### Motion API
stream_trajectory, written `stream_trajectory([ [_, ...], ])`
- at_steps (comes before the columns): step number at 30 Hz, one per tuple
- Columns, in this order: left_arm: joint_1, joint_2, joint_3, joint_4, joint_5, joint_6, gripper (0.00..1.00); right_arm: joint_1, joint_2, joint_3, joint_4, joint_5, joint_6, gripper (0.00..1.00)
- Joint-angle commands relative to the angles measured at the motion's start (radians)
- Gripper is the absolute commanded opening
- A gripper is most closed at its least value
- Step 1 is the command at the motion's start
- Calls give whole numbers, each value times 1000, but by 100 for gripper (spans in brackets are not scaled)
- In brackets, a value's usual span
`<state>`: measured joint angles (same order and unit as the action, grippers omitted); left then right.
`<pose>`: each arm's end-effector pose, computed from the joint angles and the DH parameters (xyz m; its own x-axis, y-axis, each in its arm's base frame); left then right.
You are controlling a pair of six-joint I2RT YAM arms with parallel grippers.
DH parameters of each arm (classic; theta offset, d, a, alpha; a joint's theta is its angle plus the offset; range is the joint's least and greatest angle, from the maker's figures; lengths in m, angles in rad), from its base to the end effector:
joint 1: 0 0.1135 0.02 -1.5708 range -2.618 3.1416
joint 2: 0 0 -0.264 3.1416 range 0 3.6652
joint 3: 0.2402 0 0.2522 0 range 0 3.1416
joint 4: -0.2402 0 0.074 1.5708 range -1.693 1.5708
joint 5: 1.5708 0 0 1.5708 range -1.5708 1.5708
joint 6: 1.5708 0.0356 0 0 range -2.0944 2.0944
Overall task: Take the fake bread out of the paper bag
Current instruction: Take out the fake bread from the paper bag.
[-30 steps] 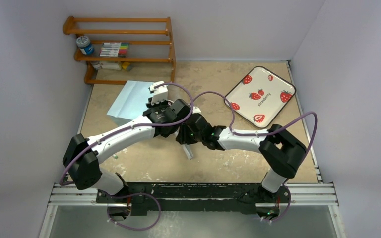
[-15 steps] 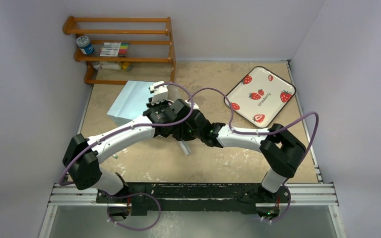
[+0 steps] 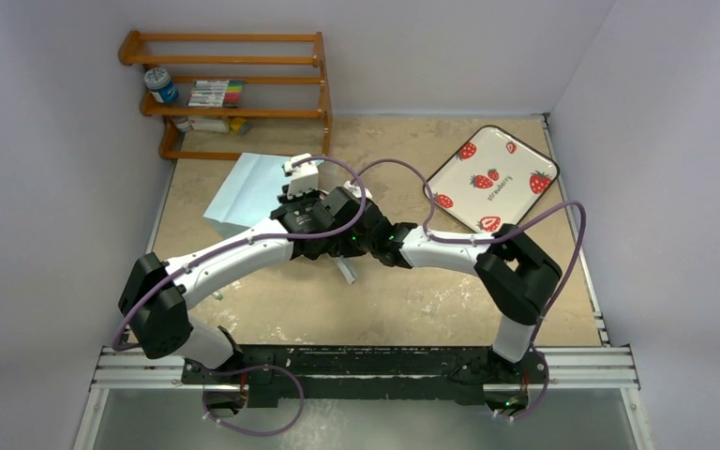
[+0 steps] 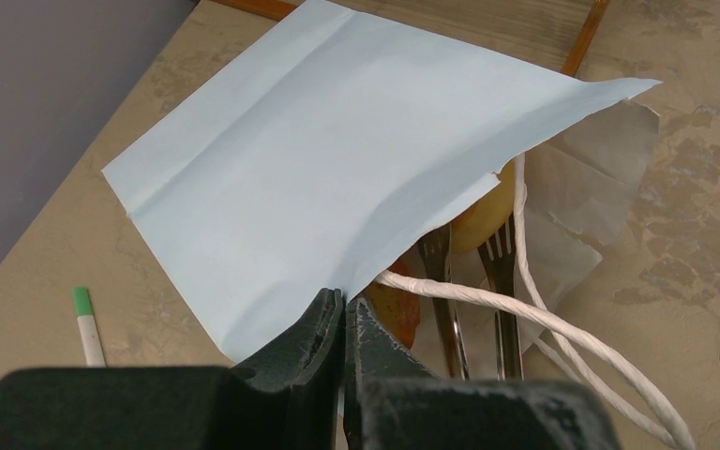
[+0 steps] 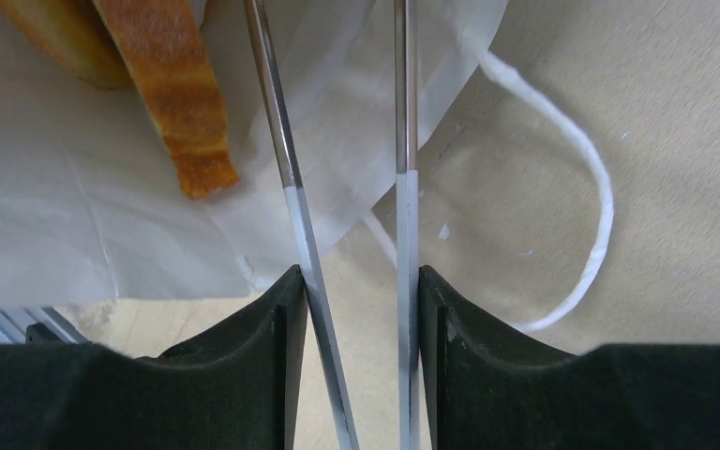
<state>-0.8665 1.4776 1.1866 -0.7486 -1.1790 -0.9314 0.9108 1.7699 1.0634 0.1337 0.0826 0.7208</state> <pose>0.2139 -0.2010 0.2880 -0.3234 -0.0926 -0.9417 -0.4552 0.8877 0.0690 0.2411 0.3059 0.1996 -0.7412 0.1178 -0.6609 -0.3402 0.7828 0.5210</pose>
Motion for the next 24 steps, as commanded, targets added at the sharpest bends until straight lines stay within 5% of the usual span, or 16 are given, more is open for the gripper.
stream_trajectory([
  [1, -9, 1, 8, 49, -20, -2, 0, -39, 14, 78, 29, 3, -10, 44],
  [5, -10, 6, 6, 54, -26, 4, 0, -48, 22, 87, 26, -6, -17, 36],
  [11, -11, 29, 14, 48, -46, -18, 0, -49, -9, 36, 34, -28, -10, 0],
  [24, 10, 84, 43, 88, -53, -43, 0, -46, -183, -125, 40, -10, -3, 0],
])
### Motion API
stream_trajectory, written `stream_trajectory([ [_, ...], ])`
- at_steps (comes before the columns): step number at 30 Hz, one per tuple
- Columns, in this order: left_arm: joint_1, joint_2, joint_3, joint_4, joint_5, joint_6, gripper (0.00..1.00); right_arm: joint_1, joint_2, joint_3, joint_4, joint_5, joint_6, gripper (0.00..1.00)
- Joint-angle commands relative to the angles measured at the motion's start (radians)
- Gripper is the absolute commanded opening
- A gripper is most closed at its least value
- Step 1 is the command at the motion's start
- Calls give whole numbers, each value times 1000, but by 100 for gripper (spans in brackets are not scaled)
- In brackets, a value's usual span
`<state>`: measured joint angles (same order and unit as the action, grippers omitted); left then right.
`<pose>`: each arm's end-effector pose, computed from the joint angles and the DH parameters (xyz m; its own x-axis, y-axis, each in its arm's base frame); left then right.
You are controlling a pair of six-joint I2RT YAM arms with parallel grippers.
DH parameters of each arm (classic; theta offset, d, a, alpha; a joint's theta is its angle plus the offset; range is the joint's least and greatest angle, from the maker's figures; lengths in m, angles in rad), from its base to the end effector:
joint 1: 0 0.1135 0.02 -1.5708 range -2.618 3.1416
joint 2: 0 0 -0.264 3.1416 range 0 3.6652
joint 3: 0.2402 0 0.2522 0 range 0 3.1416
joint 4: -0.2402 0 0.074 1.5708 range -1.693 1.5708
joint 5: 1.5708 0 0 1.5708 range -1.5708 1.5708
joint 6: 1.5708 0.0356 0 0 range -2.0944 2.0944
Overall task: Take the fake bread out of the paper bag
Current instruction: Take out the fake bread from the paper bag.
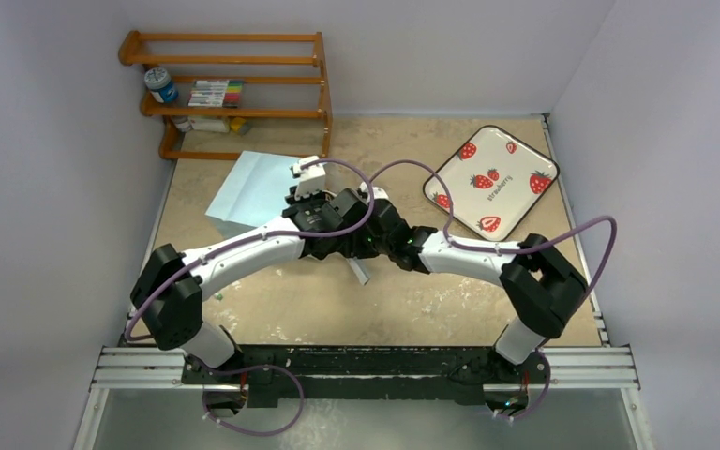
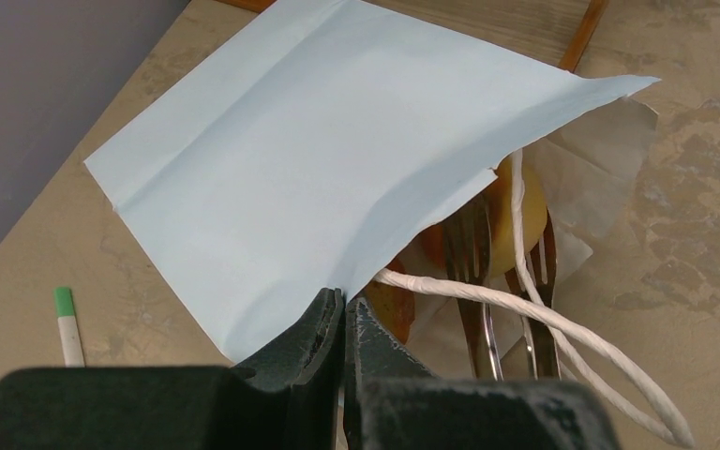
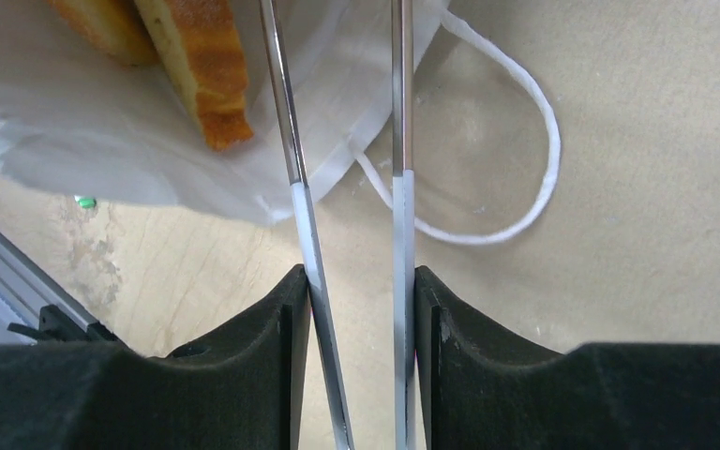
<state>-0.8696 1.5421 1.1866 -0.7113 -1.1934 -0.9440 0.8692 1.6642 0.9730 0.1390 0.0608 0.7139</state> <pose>0.2221 -0.2117 0.2721 -0.3248 -0.0779 -0.9426 -0.4622 0.8825 0.0863 0.2371 0.2773 0.2090 -0.7332 0.1449 -0.6644 -0.3293 0.7791 0.5334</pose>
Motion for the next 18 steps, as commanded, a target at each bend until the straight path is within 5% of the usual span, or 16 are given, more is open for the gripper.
stream_trajectory([
  [1, 14, 27, 51, 53, -38, -30, 0, -4, -89, -45, 35, 9, 6, 0],
  [7, 14, 63, 80, 60, -36, -32, 0, -4, -141, -86, 36, 0, 26, 0],
  [15, 14, 40, 56, 77, -6, -37, 0, -4, 5, -30, 92, -101, 35, 0],
  [18, 14, 17, 40, 98, 4, -23, 0, -4, 41, -15, 127, -138, 35, 11],
])
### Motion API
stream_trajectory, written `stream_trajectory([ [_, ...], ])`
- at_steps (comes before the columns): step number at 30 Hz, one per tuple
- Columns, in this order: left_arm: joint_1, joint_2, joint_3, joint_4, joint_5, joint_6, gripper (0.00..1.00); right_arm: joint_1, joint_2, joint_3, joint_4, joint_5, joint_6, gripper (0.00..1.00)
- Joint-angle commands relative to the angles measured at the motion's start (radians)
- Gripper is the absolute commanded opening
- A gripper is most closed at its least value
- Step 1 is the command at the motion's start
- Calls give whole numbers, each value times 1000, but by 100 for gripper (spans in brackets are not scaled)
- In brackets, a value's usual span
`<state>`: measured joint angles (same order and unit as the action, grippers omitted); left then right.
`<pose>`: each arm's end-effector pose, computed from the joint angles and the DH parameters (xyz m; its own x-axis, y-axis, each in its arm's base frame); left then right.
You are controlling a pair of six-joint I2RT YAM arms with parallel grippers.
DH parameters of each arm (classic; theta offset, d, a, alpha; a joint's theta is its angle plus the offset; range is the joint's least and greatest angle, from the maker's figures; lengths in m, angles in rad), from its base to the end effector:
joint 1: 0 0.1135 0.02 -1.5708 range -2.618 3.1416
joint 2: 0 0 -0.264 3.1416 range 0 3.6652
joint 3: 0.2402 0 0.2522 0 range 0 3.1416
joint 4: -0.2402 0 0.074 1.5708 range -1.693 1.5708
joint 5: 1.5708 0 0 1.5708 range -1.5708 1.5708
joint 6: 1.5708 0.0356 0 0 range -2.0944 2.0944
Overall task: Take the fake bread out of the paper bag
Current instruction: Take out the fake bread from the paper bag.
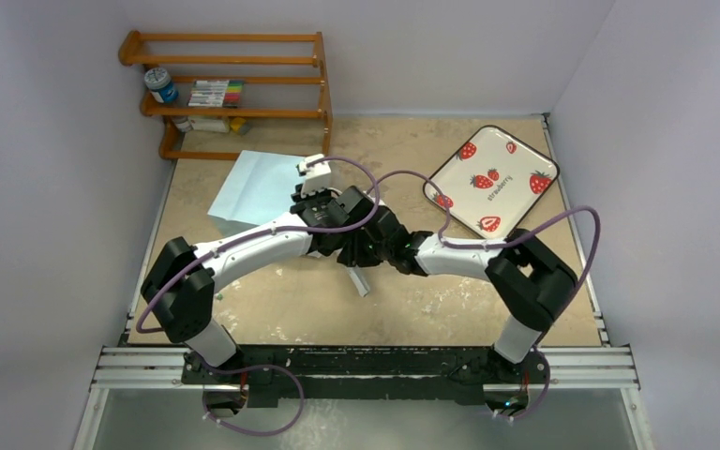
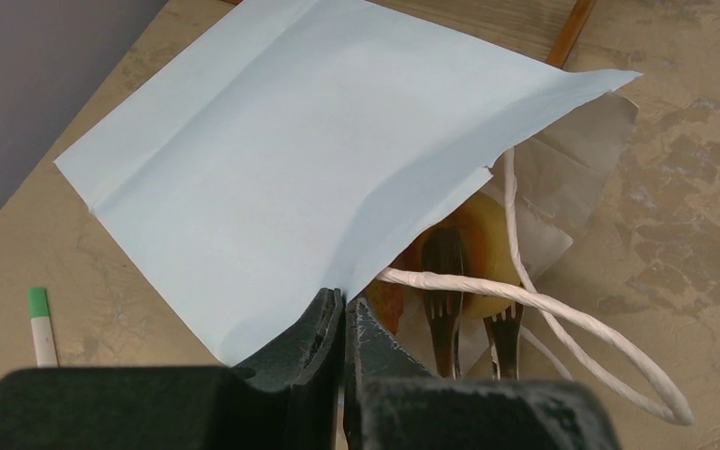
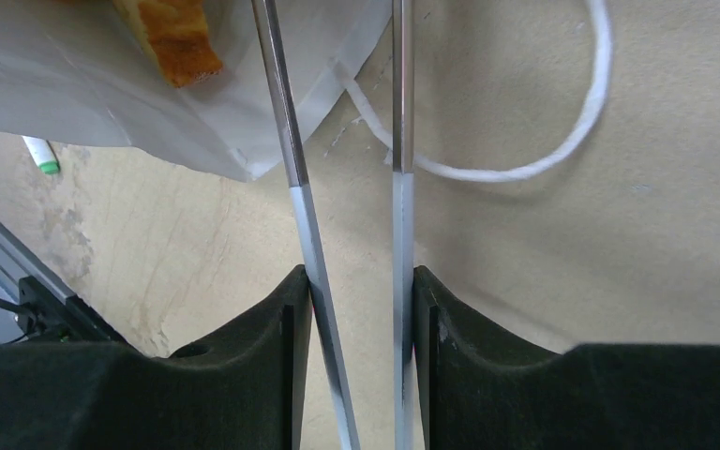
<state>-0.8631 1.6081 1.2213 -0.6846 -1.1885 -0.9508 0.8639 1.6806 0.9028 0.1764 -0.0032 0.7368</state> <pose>0.2339 -0.2226 0.2639 -0.3272 -0.0846 -0.9412 -0.4676 0.8800 0.0835 0.2311 0.2707 0.1848 -0.7842 0.1164 -0.6095 -0.3175 0.7686 0.5554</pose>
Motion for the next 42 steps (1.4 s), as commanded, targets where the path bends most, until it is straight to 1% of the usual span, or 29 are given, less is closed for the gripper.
stream_trajectory([
  [1, 7, -57, -2, 86, 6, -6, 0, 1, 37, 57, 98, -92, 15, 15],
  [7, 7, -66, -22, 124, 41, 23, 0, 1, 95, 129, 113, -104, 5, 44],
  [9, 7, -66, -31, 134, 48, 21, 0, 1, 117, 148, 107, -103, -1, 49],
  [12, 8, -65, -41, 136, 51, 19, 0, 1, 147, 179, 73, -69, -8, 49],
  [14, 7, -67, -47, 137, 50, 16, 0, 1, 158, 181, 58, -66, -12, 47],
  [17, 7, -68, -52, 139, 47, 15, 0, 1, 154, 160, 53, -58, -6, 36],
  [18, 7, -68, -53, 141, 46, 16, 0, 1, 151, 153, 55, -53, -3, 28],
  [20, 7, -67, -56, 143, 44, 17, 0, 1, 139, 140, 56, -47, 5, 8],
  [21, 7, -67, -57, 146, 43, 16, 0, 1, 132, 134, 59, -43, 6, 1],
  [29, 13, -63, -49, 135, 14, 9, 0, 1, 33, 73, 75, -6, 17, 0],
  [32, 20, -62, -41, 131, 5, 7, 0, 1, -17, 27, 76, 14, 17, 0],
  [38, 45, -34, -11, 129, 7, 9, 0, 3, -132, -27, 19, 8, 10, 0],
  [42, 62, -9, 16, 148, 13, 23, 0, 8, -252, -81, -30, 29, 22, 0],
])
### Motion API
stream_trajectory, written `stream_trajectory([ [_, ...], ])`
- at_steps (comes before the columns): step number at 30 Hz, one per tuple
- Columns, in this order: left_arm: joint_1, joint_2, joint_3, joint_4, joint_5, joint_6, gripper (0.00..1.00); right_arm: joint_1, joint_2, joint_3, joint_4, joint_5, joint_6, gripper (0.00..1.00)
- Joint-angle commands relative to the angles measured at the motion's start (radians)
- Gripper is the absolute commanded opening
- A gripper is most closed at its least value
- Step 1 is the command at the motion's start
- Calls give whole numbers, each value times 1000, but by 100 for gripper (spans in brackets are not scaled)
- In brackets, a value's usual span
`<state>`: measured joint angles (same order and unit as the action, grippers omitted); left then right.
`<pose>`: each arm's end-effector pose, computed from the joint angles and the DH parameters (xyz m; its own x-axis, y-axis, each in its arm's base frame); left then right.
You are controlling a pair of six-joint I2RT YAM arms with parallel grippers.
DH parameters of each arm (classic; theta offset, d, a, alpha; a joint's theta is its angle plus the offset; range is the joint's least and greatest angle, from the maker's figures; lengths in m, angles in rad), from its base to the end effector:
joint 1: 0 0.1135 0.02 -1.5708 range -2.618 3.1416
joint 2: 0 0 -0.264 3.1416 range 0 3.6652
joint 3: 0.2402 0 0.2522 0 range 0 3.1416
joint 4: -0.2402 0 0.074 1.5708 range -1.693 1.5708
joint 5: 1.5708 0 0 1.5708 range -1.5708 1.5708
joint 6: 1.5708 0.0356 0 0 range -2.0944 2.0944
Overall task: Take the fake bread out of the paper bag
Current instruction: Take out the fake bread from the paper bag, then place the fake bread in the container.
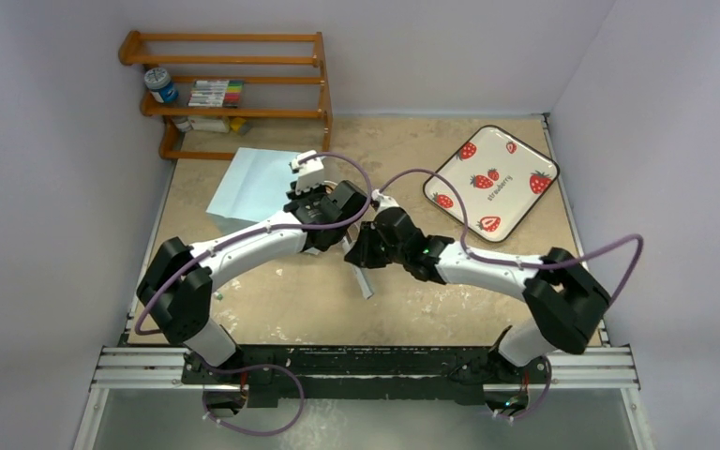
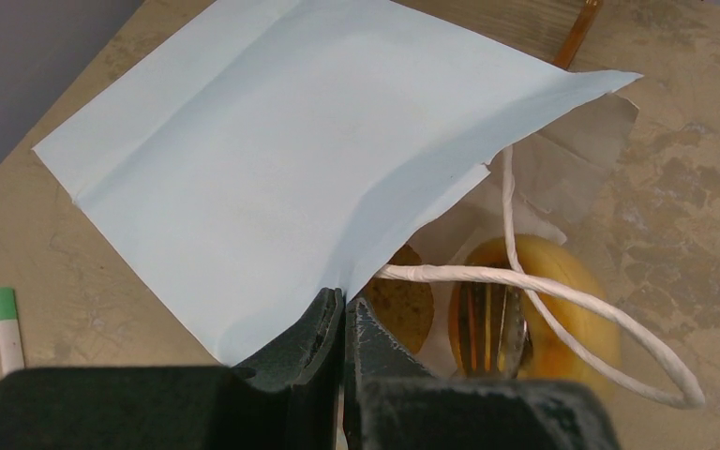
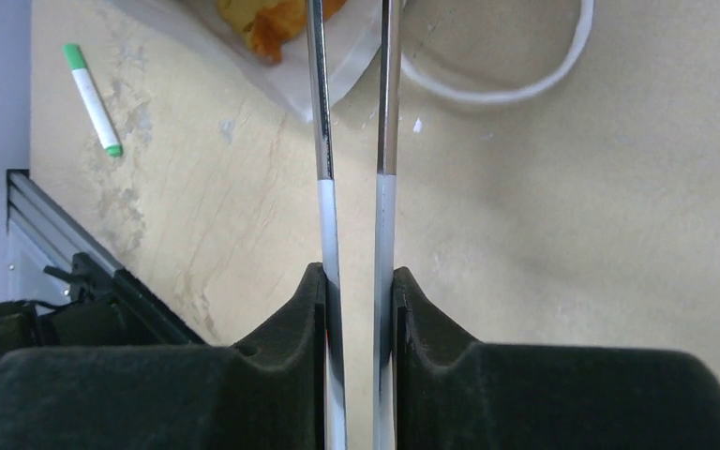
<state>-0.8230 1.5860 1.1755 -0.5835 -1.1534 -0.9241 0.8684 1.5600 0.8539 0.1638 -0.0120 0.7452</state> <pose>0.2420 -0.2131 0.2606 -0.3101 -0.1414 -0.9401 -0.4801 0.8768 0.0265 0.2170 0.2570 0.2076 -0.7671 0.1432 -0.6253 -0.3397 0.7362 0.5854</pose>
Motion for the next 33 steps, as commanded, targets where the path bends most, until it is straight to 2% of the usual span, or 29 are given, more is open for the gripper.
stream_trajectory([
  [1, 27, 18, 67, 49, -21, -3, 0, 6, -159, -43, -34, 46, 21, 0],
  [6, 48, 31, 75, 66, -11, -10, 0, 25, -279, -100, -116, 98, 81, 0],
  [13, 71, 21, 81, 37, -18, -49, 0, 38, -437, -162, -271, 260, 202, 0],
  [21, 74, -39, 36, 46, 4, -61, 0, 19, -461, -105, -424, 504, 350, 0],
  [26, 74, -85, 12, 61, 62, -58, 0, -127, -333, -18, -382, 551, 316, 0],
  [31, 74, -128, -25, 100, 106, -21, 0, -345, -147, 102, -290, 520, 206, 0],
  [33, 73, -139, -14, 94, 135, 2, 0, -472, -19, 232, -269, 477, 145, 0],
])
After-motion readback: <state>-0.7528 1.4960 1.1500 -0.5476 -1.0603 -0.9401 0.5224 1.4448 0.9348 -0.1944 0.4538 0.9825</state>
